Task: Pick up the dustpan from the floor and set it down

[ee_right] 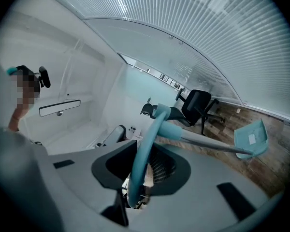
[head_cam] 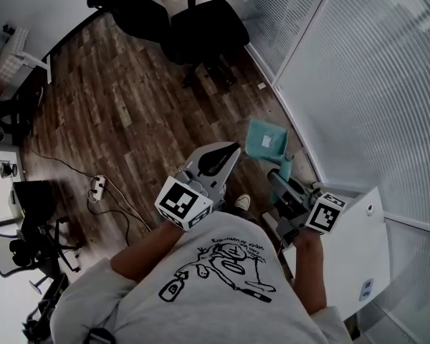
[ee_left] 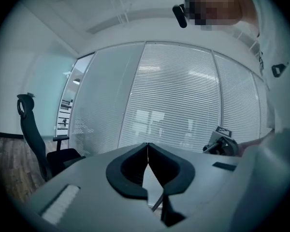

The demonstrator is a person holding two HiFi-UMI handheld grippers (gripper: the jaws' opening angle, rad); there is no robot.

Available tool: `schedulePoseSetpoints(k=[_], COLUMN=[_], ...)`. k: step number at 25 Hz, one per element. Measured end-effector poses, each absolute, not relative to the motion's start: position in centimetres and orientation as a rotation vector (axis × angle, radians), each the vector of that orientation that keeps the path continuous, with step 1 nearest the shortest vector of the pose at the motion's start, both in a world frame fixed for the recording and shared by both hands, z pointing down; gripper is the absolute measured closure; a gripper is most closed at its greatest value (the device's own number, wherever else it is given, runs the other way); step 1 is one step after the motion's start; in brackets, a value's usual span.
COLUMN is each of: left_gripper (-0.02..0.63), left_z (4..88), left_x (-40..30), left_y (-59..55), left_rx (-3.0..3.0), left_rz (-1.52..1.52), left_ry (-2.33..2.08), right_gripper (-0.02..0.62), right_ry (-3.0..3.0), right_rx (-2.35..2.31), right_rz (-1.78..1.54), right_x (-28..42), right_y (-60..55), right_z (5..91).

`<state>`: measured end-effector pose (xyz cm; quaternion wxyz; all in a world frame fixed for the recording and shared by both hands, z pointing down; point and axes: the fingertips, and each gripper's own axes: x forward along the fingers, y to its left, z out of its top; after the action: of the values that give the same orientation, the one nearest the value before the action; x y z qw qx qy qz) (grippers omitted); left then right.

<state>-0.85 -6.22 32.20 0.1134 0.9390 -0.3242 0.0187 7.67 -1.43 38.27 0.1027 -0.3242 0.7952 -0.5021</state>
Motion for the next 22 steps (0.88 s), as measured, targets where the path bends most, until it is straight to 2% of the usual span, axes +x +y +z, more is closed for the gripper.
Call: schedulePoseSetpoints(k=[13, 22], left_gripper=[0.604, 0.604], left_z=[30.6, 30.7], left_x=[-0.9, -0.8], left_y=[-6.1, -6.3], left_rx=[2.782, 2.781], left_rz=[0.037, 0.046], left_ry=[-0.940, -0.920], right_gripper=[0.528, 0.523], right_ry=[2.402, 2.402], right_rx=[-0.920, -0.926], right_rz=[-1.389, -1.404], right_x=[8.3, 8.2], right_y=[1.4, 1.5], right_z=[31.4, 31.1])
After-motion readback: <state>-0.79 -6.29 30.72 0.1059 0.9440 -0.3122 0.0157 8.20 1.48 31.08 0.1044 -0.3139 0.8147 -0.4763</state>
